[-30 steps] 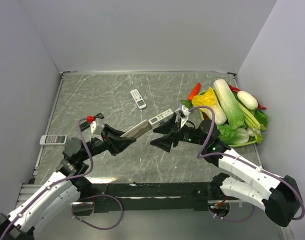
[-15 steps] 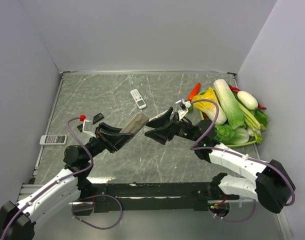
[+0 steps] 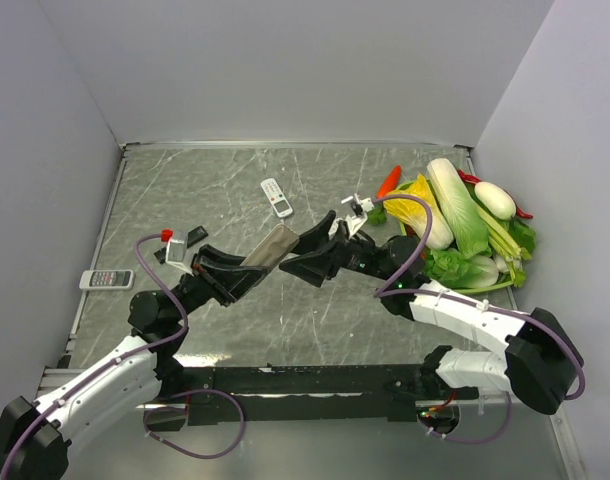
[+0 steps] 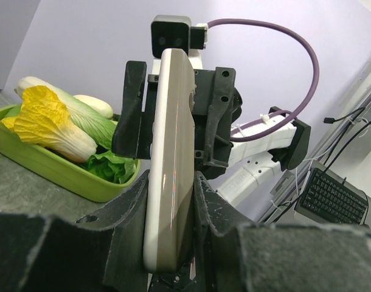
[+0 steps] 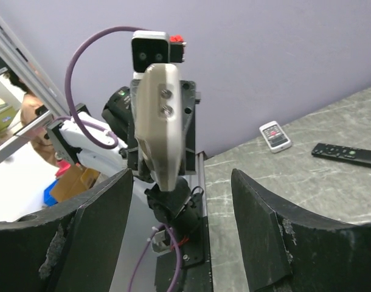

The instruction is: Load the batteries into the remote control

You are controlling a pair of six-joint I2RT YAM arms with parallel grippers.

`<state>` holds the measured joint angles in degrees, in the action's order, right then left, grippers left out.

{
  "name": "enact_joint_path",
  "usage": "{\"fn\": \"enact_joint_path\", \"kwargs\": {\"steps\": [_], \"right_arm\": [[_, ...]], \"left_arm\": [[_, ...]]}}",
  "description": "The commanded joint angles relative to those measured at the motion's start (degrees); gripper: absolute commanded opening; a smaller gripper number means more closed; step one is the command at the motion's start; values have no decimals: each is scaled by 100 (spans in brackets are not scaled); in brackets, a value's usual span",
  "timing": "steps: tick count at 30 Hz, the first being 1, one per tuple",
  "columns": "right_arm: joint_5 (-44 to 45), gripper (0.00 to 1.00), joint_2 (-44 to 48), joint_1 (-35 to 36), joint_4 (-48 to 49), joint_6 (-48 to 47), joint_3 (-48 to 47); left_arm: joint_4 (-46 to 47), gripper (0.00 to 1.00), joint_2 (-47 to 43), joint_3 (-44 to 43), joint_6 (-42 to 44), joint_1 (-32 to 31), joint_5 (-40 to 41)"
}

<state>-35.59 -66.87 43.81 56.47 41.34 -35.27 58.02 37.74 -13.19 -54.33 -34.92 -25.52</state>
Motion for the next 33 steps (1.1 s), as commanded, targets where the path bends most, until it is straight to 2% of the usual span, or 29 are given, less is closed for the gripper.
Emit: {"fn": "enact_joint_path", "kwargs": {"steps": [1,4,7,11,13,14,16,17,18,20,22,23,26,31,33], "right_arm": [[52,72,-89,242,383,14,-376],[88,69,-194,321,461,58,-385],[105,61,-273,400,506,76,-411],[105,38,-309,409,506,58,-437],[105,30,-257,400,444,14,-446],[114,21,-239,409,374,-12,-446],[149,11,-177,409,304,-65,-437],[167,4,-151,400,216,-108,-429],[158,2,-107,409,181,-126,-437],[132,6,-98,400,110,-161,-455],[79,21,-124,409,189,-118,-464],[70,35,-133,409,241,-31,-464],[53,50,-203,400,435,67,-481],[53,52,-265,418,559,164,-499],[88,49,-274,435,532,129,-499]], "left_arm": [[465,1,23,-34,-78,-59,117],[491,1,41,-52,-78,-77,126],[456,1,50,-87,-43,-94,117],[395,2,67,-96,-8,-112,38],[342,3,67,-96,10,-112,-14],[263,4,59,-96,10,-112,-41],[166,6,23,-114,45,-112,-93],[122,7,15,-122,71,-121,-111],[-9,7,-3,-166,97,-112,-146],[-115,6,-29,-193,106,-112,-129],[-142,2,-29,-193,106,-121,-85],[-150,2,-29,-184,72,-121,-76],[-98,1,32,-184,10,-112,-59],[147,1,155,-114,-122,-121,-23],[236,1,190,-87,-192,-121,-6]]}}
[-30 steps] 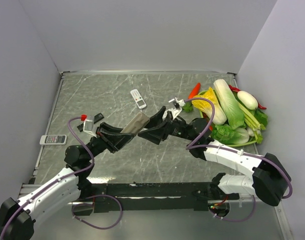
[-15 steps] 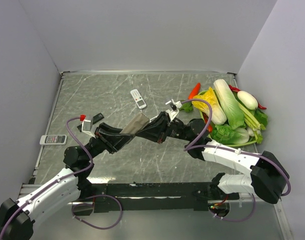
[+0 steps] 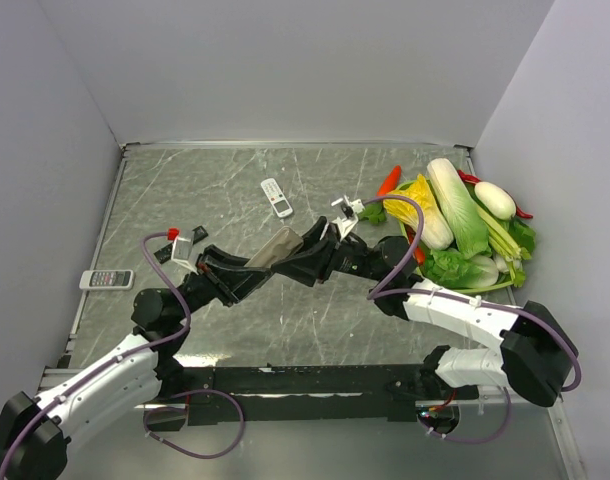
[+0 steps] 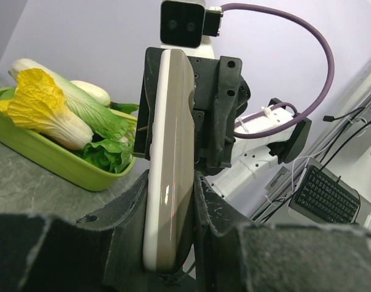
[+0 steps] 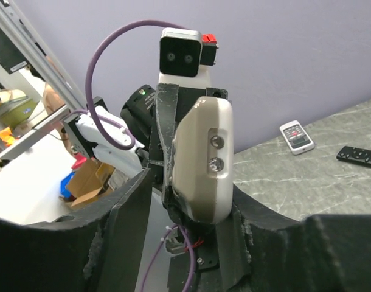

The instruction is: Load the batteries into the remote control

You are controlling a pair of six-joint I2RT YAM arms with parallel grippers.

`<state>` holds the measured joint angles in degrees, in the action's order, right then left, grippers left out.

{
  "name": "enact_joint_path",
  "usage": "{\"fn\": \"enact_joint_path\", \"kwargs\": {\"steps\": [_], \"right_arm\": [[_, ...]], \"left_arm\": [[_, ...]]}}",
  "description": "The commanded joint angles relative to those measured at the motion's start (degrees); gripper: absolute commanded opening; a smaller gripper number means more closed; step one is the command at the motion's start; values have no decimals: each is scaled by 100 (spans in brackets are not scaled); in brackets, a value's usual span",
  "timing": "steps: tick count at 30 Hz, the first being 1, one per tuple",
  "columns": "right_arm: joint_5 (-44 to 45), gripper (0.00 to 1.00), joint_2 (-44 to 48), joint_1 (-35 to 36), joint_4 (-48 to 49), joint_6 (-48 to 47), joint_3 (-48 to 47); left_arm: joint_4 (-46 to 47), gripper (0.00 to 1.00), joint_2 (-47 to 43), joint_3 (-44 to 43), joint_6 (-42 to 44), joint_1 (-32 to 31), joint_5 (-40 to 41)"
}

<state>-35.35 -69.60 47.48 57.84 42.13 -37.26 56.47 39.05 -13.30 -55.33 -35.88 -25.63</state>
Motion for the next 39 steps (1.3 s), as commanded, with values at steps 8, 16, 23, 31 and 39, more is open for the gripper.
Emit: {"fn": "enact_joint_path", "kwargs": {"steps": [8,16,23,31,39], "right_arm": [[2,0,227,15,-298,-301,-256],[-892,0,536,-328,-2380,-1266,-842],[-1553,0,308,-336,-3753,-1954,-1530],[-1940,0,114,-319,-4483,-2411,-1882],[-2116,0,-53,-319,-4642,-2675,-2005]], "left_arm": [[-457,54,-142,-260,109,-24,-92],[-3631,89,-653,-1490,1593,-7,-65],[-4636,85,225,-2597,2202,-7,-846],[-4680,67,832,-3011,2448,-7,-1155],[-4259,20,1017,-2907,2281,-7,-1410]]}}
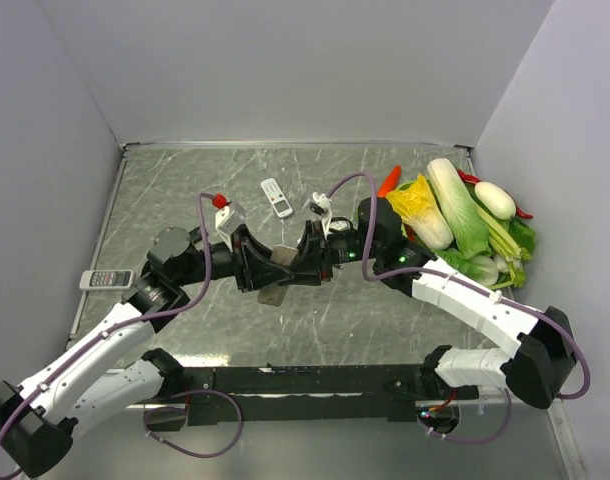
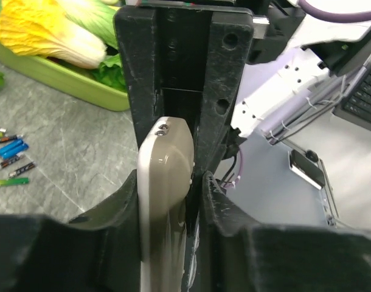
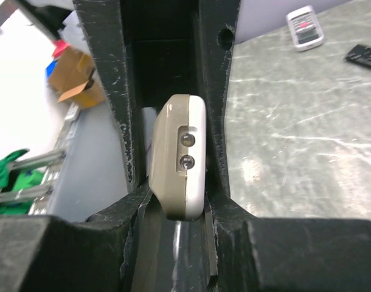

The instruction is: Load the batteries into the remote control

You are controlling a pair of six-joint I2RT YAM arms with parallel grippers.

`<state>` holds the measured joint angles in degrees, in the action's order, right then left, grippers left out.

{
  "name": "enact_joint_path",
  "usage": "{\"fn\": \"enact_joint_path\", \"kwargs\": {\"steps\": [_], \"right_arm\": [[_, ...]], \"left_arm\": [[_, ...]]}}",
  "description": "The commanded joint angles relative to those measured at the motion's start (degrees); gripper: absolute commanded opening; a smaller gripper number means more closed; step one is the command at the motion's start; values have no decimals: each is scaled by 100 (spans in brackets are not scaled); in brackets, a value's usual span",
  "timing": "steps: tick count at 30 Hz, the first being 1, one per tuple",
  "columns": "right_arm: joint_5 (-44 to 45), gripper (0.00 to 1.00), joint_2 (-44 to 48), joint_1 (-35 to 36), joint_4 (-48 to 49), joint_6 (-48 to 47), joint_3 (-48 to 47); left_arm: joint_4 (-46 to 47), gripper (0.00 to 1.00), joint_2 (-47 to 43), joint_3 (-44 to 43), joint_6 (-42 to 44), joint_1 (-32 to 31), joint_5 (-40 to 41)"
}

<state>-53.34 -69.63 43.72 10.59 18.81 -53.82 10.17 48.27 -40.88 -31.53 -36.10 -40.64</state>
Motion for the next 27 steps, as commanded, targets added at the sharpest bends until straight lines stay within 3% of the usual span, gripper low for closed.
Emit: {"fn": "enact_joint_path", "kwargs": {"steps": [1,2,4,7,10,17,18,19,20,23,26,27], "right_arm": [[-335,0,-86,66,101,-351,-331],[-343,0,-86,57,145,-360,-322],[-344,1,-104,57,215,-352,-261],[-335,29,-86,57,539,-273,-33],[-396,43,-112,57,1137,-27,275],[-528,48,-271,48,2491,658,785],[-511,46,-323,48,2544,694,794],[-528,32,-341,57,2614,755,794],[-563,26,-385,49,2632,782,777],[-589,3,-490,57,2755,887,786],[-633,0,-534,57,2861,967,794],[-634,0,-543,66,2861,984,794]], "left_arm": [[415,7,77,-61,-160,24,126],[476,1,60,-17,-204,15,162],[661,1,-10,141,-362,15,380],[941,1,-212,369,-599,50,828],[1415,1,-458,704,-1012,85,1163],[2831,1,-617,1556,-2313,155,1857],[2997,1,-617,1722,-2566,164,1910],[3251,1,-617,1794,-2647,164,1937],[3315,1,-608,1829,-2718,164,1937],[3263,12,-564,1786,-2683,164,1867],[3376,25,-564,1794,-2692,164,1823],[3429,41,-591,1812,-2692,164,1832]]}}
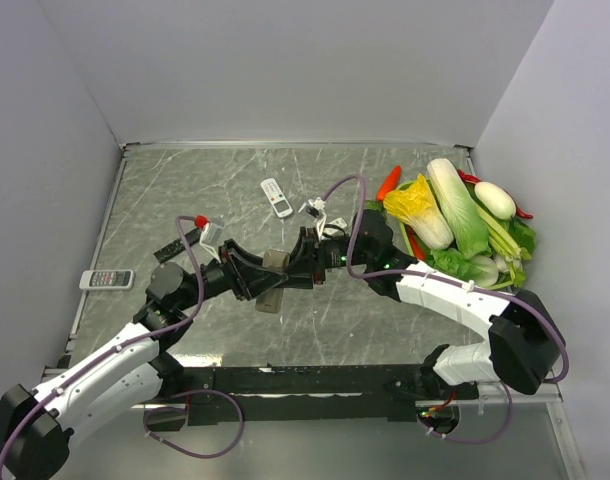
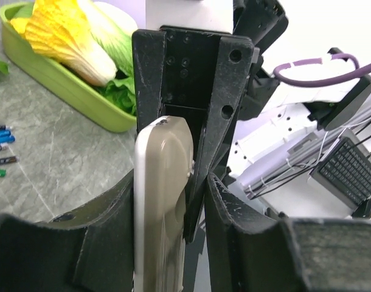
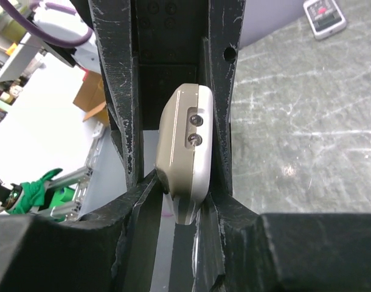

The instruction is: Load the batteries into the remote control

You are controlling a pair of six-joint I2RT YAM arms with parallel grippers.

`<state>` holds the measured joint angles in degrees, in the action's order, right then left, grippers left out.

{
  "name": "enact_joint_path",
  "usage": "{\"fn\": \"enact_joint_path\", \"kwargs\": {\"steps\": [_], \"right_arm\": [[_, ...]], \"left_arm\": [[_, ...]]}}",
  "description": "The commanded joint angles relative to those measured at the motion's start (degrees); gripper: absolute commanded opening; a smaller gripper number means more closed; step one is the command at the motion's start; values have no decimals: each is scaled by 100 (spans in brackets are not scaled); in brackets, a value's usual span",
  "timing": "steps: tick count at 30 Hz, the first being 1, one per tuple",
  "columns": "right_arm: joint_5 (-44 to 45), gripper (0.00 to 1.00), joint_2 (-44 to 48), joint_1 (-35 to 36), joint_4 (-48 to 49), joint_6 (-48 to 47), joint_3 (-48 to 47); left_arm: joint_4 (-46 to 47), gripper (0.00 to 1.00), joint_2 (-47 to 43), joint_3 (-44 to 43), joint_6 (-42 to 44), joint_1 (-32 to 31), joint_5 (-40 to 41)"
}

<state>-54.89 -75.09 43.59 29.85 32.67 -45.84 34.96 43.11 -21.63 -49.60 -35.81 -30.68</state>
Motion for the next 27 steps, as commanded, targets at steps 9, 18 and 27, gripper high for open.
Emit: {"fn": "enact_joint_path", "kwargs": {"steps": [9,18,27], "right_arm": [[-531,0,12,70,812,-445,-56],[-443,0,-6,70,637,-480,-161],[-92,0,-58,70,250,-533,-276]], "left_arm": [[645,75,-286,-140,-735,136,993],[99,68,65,-544,-287,136,221],[-367,21,101,-650,196,127,-176]]}}
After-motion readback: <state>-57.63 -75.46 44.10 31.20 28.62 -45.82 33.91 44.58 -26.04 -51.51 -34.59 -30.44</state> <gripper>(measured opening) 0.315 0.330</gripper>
